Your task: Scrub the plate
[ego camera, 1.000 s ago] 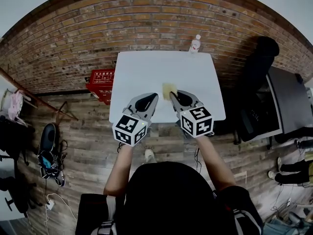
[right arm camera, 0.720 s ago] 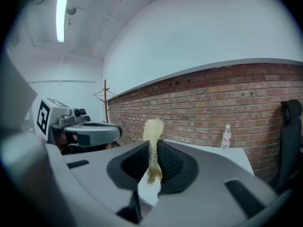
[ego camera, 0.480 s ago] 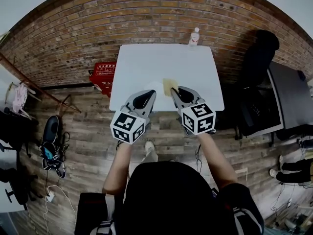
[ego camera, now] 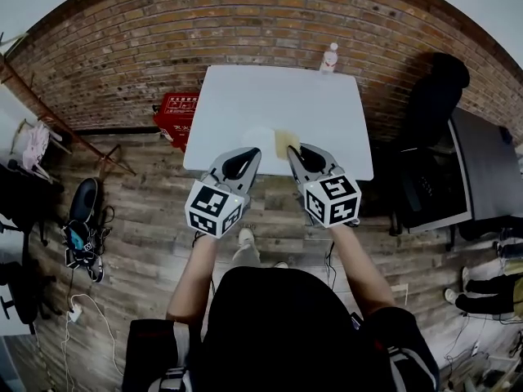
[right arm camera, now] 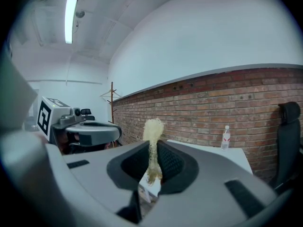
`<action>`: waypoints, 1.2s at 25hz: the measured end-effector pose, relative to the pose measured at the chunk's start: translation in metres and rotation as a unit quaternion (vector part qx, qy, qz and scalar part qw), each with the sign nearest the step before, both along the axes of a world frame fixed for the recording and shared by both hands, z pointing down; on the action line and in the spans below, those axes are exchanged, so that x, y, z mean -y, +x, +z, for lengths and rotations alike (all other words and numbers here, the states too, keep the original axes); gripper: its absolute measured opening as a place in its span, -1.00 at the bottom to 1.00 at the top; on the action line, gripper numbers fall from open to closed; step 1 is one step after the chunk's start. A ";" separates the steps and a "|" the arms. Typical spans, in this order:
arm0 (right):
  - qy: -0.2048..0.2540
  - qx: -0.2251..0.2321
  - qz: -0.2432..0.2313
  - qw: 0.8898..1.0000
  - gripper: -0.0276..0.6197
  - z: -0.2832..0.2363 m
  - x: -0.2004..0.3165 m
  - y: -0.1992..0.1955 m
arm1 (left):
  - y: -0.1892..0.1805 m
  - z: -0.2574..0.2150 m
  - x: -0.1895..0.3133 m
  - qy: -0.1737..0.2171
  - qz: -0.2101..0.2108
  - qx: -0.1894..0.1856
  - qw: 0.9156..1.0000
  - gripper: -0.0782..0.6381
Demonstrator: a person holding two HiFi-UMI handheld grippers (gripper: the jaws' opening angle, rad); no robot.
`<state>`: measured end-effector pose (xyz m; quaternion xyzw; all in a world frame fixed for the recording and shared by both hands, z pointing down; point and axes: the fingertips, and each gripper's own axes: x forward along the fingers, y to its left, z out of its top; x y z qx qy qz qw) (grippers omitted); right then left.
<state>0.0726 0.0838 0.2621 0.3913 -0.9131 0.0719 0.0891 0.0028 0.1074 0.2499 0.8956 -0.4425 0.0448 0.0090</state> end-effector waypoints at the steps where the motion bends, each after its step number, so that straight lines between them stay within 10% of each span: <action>1: 0.002 0.001 -0.001 1.000 -0.79 -0.001 -0.002 0.000 | 0.000 -0.001 -0.002 0.005 -0.003 0.001 1.000 -0.73; 30: 0.032 0.022 0.000 0.999 -0.79 -0.009 -0.036 0.006 | -0.002 -0.010 -0.033 0.040 -0.021 0.019 0.999 -0.73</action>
